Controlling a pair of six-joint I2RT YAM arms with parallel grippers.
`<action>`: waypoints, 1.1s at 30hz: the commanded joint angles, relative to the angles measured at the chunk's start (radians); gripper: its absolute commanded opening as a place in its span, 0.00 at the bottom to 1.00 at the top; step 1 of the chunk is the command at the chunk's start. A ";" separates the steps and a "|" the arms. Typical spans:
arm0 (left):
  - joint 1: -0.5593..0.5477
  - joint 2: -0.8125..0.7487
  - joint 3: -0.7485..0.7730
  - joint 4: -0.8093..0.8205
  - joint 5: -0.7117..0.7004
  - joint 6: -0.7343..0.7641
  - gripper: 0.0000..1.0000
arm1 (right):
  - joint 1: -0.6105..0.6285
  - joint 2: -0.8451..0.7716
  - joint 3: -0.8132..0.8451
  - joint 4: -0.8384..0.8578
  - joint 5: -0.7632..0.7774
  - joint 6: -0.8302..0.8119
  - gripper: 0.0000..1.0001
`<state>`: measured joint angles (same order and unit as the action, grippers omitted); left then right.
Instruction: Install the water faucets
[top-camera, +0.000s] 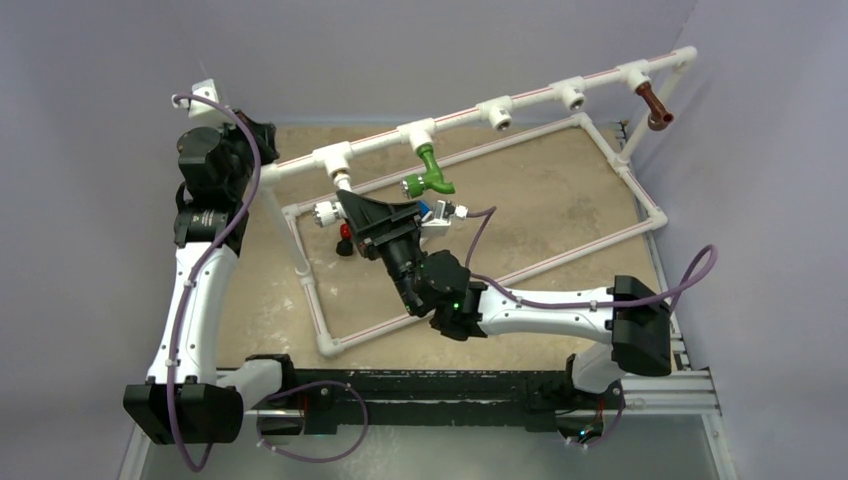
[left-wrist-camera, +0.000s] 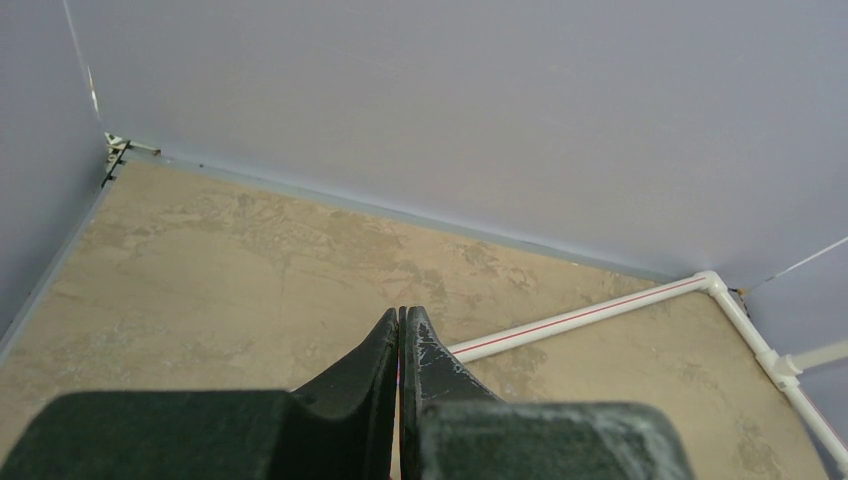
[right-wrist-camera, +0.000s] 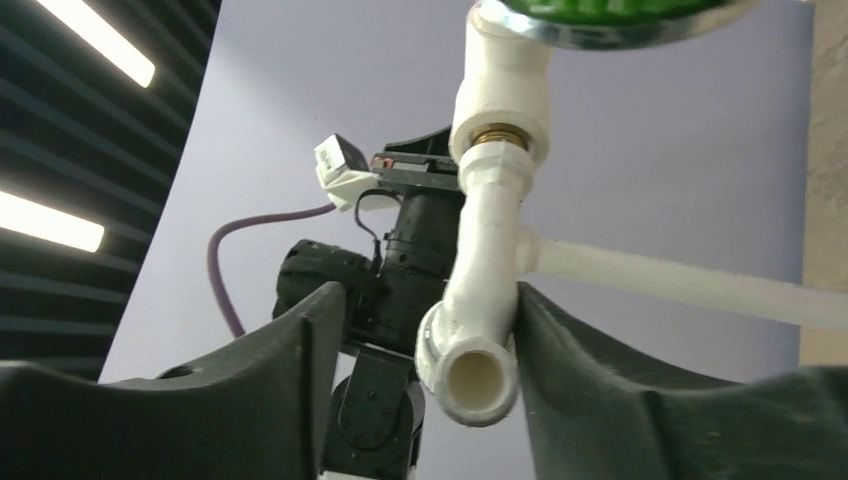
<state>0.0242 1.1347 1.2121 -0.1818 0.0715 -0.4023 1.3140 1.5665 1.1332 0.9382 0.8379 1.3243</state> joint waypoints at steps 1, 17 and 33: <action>-0.026 0.064 -0.095 -0.262 0.051 0.002 0.00 | -0.006 -0.077 0.045 0.024 -0.046 -0.014 0.67; -0.026 0.102 0.015 -0.281 0.031 -0.006 0.00 | -0.018 -0.223 -0.023 -0.382 -0.167 -0.162 0.85; -0.101 0.167 0.255 -0.384 -0.038 -0.003 0.00 | -0.018 -0.379 -0.053 -0.559 -0.177 -1.161 0.89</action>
<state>-0.0067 1.2839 1.4181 -0.4488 0.0570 -0.4091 1.2984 1.2114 1.0500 0.4099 0.6880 0.5629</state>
